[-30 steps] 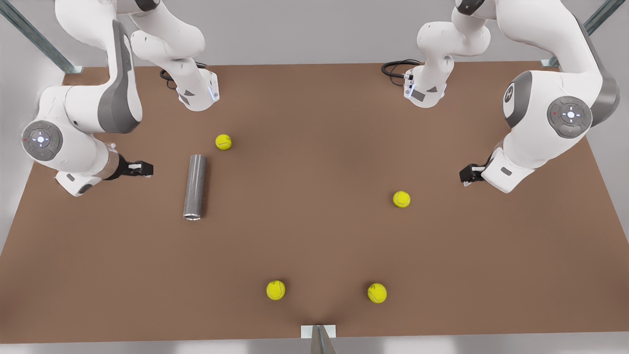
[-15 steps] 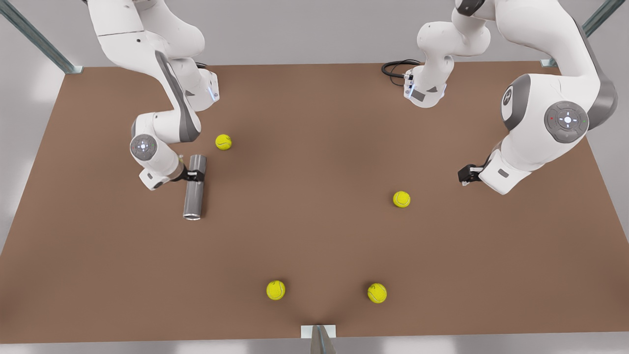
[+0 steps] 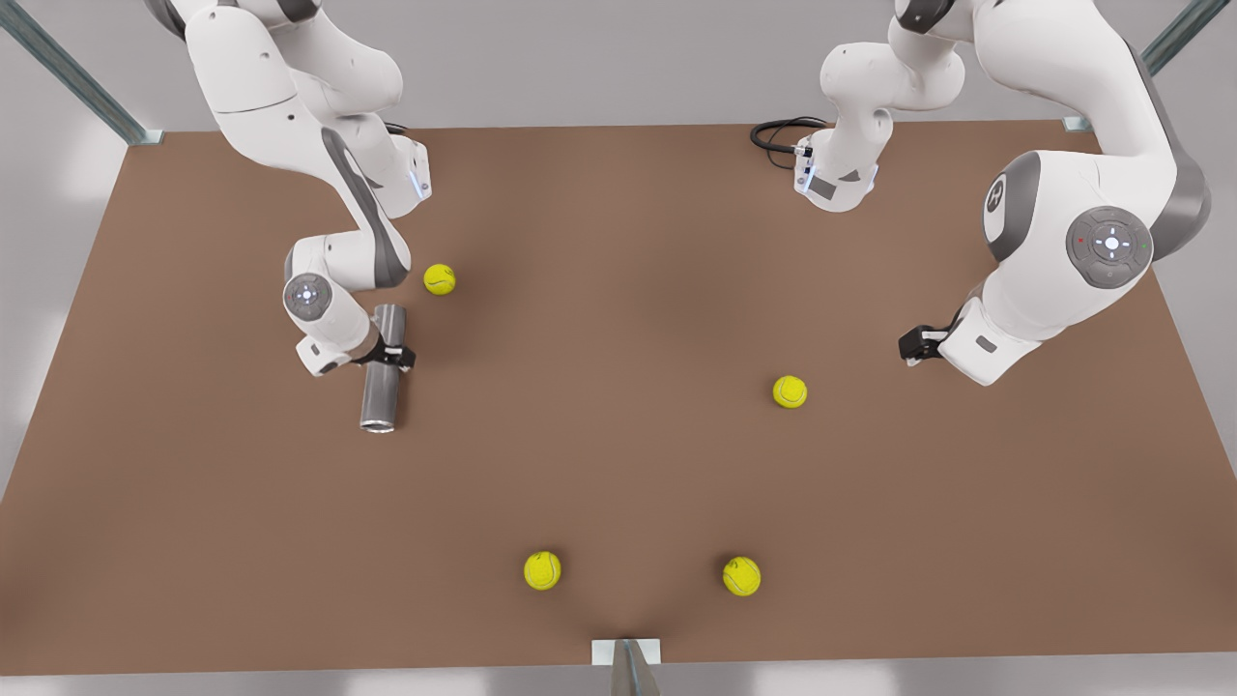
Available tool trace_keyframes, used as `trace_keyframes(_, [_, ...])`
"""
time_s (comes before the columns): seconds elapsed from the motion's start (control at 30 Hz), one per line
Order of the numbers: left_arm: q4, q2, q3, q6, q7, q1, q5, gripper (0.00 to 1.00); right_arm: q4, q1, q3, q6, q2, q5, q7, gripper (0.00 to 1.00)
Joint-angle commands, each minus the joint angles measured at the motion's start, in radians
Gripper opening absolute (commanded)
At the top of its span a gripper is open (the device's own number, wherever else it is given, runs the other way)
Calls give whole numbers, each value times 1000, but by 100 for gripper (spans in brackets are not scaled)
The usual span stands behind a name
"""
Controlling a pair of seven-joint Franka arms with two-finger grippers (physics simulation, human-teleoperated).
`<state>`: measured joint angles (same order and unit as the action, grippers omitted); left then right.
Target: Put the tennis tube upright
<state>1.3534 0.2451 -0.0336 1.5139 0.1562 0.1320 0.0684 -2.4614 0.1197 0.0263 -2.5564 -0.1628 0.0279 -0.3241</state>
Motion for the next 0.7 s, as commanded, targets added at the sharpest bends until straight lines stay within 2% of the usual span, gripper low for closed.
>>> trace_keyframes(0.0, [0, -1, 0, 0, -4, 0, 1, 100, -4, -5, 0, 12, -7, -2, -53, 100])
trace_keyframes(0.3, [0, 8, 0, 0, -4, 0, 1, 100, 29, -12, -2, 1, -133, -2, -56, 100])
trace_keyframes(0.67, [-2, 8, 0, 0, -3, 0, -4, 100, 30, -14, -2, 12, -153, 0, -47, 100])
